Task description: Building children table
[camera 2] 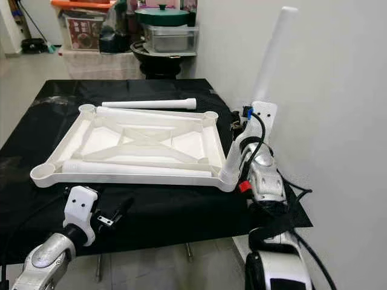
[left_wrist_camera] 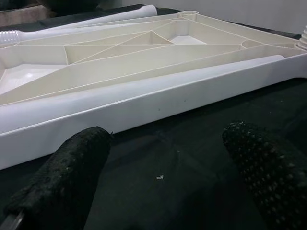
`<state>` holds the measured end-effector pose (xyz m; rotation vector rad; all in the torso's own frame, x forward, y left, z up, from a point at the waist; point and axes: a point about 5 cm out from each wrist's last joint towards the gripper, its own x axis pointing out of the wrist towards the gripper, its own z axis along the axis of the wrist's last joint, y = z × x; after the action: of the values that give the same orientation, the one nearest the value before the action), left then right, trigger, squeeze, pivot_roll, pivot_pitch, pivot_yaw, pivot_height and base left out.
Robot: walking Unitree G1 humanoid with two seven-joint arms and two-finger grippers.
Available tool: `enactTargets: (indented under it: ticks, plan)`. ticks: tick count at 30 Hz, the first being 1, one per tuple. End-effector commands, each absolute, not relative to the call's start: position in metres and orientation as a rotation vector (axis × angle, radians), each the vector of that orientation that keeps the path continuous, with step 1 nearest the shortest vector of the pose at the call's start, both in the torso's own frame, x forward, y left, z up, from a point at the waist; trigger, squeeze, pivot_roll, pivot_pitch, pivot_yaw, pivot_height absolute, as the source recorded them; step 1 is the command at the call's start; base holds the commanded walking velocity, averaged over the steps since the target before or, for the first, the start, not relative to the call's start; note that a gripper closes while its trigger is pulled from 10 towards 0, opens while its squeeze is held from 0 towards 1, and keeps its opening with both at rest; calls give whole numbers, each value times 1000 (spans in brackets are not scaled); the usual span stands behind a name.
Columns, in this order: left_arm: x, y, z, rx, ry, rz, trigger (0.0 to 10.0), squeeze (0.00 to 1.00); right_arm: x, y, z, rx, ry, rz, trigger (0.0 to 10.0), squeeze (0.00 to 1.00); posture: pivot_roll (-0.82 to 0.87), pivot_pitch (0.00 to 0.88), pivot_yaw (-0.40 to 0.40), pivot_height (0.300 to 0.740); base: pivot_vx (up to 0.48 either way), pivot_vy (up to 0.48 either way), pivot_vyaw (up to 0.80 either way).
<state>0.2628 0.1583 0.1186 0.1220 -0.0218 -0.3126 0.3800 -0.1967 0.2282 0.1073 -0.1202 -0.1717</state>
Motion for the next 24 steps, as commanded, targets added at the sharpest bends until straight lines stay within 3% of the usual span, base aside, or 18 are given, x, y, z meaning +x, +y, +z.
enactTargets:
  ticks: [1, 9, 20, 21, 24]
  plan:
    - [263, 158, 118, 125, -21, -316, 10000, 0, 377, -193, 201, 143, -3, -215, 0, 0, 53, 0, -58, 740, 0, 0, 0]
    - [263, 156, 118, 121, -21, -312, 10000, 0, 374, -164, 195, 134, 44, -184, 0, 0, 54, 0, -66, 740, 0, 0, 0]
    - [261, 155, 117, 117, -20, -308, 10000, 0, 373, -167, 204, 121, 35, -202, 0, 0, 51, 0, -74, 740, 0, 0, 0]
    - [261, 155, 117, 116, -20, -308, 10000, 0, 373, -167, 204, 111, 40, -197, 10000, 0, 50, 0, -74, 740, 0, 0, 0]
    - [262, 155, 117, 115, -21, -308, 10000, 0, 373, -167, 205, 100, 47, -194, 10000, 0, 50, 0, -74, 740, 0, 0, 0]
